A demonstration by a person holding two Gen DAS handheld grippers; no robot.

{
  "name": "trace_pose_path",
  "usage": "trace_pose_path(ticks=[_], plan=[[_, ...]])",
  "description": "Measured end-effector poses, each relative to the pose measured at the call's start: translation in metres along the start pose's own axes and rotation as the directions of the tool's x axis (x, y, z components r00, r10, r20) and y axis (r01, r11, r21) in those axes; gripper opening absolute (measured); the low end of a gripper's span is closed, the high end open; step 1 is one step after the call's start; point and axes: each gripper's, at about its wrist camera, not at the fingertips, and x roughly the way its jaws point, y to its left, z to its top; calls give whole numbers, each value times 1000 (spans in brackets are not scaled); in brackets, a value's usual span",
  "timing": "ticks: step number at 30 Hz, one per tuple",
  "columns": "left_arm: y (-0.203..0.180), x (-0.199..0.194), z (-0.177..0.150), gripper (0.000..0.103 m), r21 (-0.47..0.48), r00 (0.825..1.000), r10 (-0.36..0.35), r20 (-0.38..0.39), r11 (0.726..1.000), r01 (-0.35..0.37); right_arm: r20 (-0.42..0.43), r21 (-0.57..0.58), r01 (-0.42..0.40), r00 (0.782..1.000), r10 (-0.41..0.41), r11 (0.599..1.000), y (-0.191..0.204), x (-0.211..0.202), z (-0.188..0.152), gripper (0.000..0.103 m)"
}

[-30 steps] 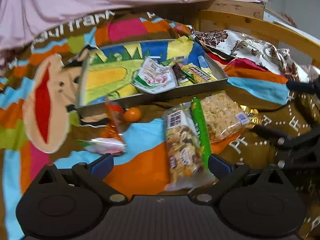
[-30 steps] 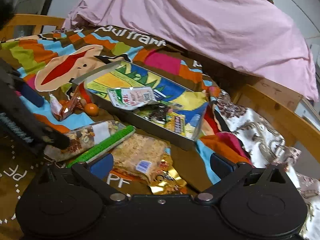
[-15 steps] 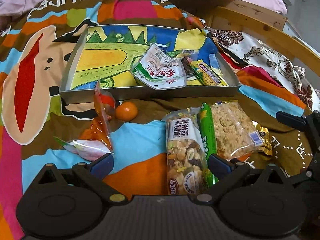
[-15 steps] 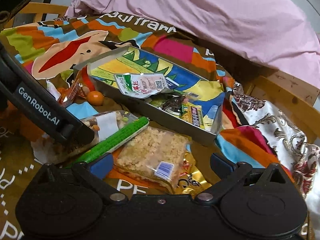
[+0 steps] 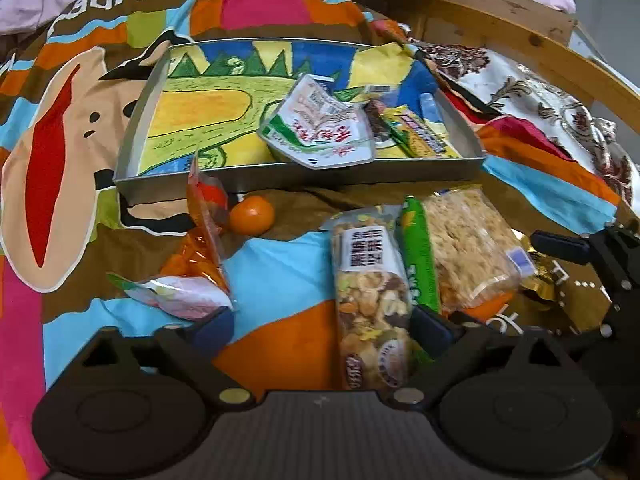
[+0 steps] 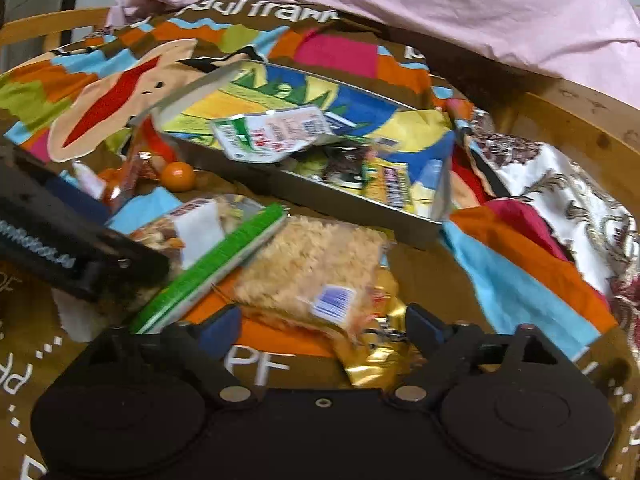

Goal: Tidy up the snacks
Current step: 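Lower the left tool onto the mixed-nut bag while the right tool lowers onto the rice crispy bar, then close the left tool on the nut bag while the right tool grips the crispy bar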

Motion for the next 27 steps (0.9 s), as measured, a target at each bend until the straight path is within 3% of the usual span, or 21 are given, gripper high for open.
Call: trace_pose_path(ticks=[3,12,17,23,27], plan=[[-4,-4,0,77,12,1000,-27,1,1000,27,-2,39,-4,1000,4,999,-11,-2,-1,81],[-12,7,5,77,43,999,-30,-33,999,31,80,39,-19,997,16,999,-11,-13,4,89],[-3,15,7,70,-26,998,-52,-41,998,51,113,63,-42,993,34,997,-10,-10,7,94],[-2,6,6,51,1,1000,5,-18,1000,-5,109,83,-56,993,47,995,-3,4,10,96],[10,3,2,51,-40,1000,15,-12,999,-15,93,81,-39,995,31,996,4,18,14,98]])
